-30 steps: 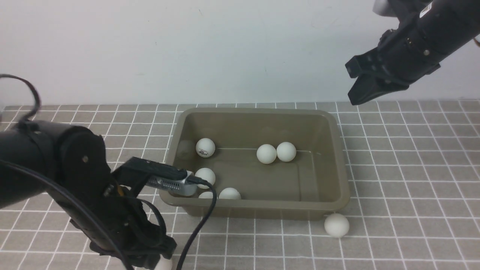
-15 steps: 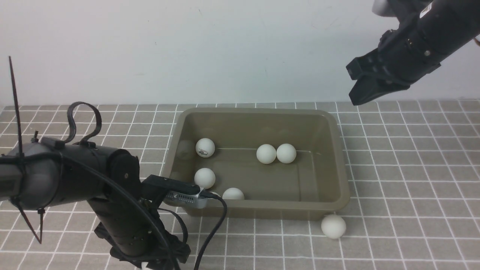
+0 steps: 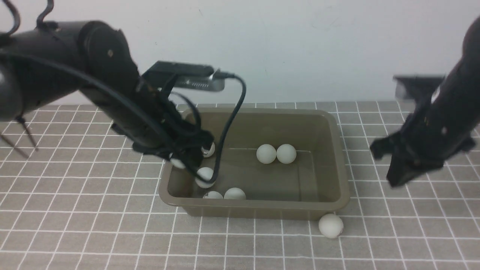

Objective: Put the table tennis balls into the box on the grey coffee tablecloth.
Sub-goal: 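Drop the ball into the bin, then reach for and grasp a ping pong ball on the table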

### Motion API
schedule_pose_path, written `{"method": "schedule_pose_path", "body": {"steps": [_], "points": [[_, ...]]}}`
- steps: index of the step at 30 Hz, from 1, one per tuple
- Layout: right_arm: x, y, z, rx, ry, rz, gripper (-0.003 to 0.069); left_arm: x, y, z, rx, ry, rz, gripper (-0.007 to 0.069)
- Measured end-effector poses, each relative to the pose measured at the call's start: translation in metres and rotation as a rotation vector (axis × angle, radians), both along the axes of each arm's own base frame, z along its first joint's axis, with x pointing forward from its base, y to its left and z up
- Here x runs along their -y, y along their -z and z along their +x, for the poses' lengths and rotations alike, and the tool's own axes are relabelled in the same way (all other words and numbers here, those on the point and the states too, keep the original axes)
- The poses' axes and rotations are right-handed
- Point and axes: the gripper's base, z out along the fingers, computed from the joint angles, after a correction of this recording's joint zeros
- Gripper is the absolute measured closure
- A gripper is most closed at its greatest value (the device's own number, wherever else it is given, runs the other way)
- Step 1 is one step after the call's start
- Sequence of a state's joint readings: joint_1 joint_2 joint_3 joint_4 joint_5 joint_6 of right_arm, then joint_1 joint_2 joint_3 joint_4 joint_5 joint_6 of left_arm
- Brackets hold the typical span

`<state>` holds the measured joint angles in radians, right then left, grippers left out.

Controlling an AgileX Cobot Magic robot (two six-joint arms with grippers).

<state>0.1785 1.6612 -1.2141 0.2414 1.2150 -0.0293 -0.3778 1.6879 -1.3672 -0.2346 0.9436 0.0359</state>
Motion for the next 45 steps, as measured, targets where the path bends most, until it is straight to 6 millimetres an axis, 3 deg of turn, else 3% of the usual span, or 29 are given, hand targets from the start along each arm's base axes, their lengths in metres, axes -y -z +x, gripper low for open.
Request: {"method": "schedule_pose_path", "body": {"steps": [2, 8, 10, 13, 14, 16, 19, 22, 25, 36, 39, 40, 43, 45], "points": [[-0.001, 0.011, -0.005, -0.018, -0.003, 0.023, 0.0624, 0.005, 0.004, 0.009, -0.015, 0.004, -0.003, 0.0271], [-0.010, 0.037, -0.017, -0.012, -0.050, 0.085, 0.0489, 0.022, 0.043, 0.044, -0.119, 0.036, 0.036, 0.0270], [-0.015, 0.038, -0.018, 0.005, -0.069, 0.084, 0.0449, 0.025, 0.053, 0.050, -0.150, 0.045, 0.052, 0.0247], [-0.031, 0.038, -0.017, 0.083, -0.126, 0.078, 0.0333, 0.026, 0.063, 0.063, -0.160, 0.059, 0.106, 0.0121], [-0.031, 0.038, -0.017, 0.088, -0.128, 0.077, 0.0327, 0.026, 0.063, 0.063, -0.157, 0.058, 0.109, 0.0116], [-0.040, 0.038, -0.017, 0.124, -0.155, 0.072, 0.0256, 0.019, 0.065, 0.070, -0.154, 0.024, 0.148, 0.0085], [-0.045, 0.038, -0.016, 0.148, -0.167, 0.073, 0.0181, 0.002, 0.065, 0.074, -0.170, -0.033, 0.219, 0.0105], [-0.046, 0.038, -0.016, 0.148, -0.168, 0.072, 0.0159, -0.010, 0.065, 0.076, -0.184, -0.054, 0.264, 0.0135], [-0.046, 0.044, -0.013, 0.144, -0.160, 0.067, 0.0142, -0.026, 0.064, 0.075, -0.222, -0.074, 0.309, 0.0212], [-0.070, 0.084, -0.005, 0.129, -0.192, 0.041, 0.0150, -0.040, 0.021, 0.064, -0.136, -0.087, 0.324, 0.0484], [-0.070, 0.089, -0.004, 0.127, -0.190, 0.025, 0.0213, -0.047, 0.005, 0.060, -0.102, -0.106, 0.313, 0.0540], [-0.069, 0.091, -0.003, 0.126, -0.200, 0.007, 0.0302, -0.052, -0.009, 0.055, -0.069, -0.120, 0.302, 0.0574], [-0.066, 0.085, -0.003, 0.122, -0.216, -0.023, 0.0299, -0.062, -0.036, 0.045, -0.008, -0.155, 0.276, 0.0615], [-0.060, 0.068, -0.004, 0.129, -0.204, -0.030, 0.0299, -0.074, -0.055, 0.037, 0.032, -0.189, 0.263, 0.0627]]}}
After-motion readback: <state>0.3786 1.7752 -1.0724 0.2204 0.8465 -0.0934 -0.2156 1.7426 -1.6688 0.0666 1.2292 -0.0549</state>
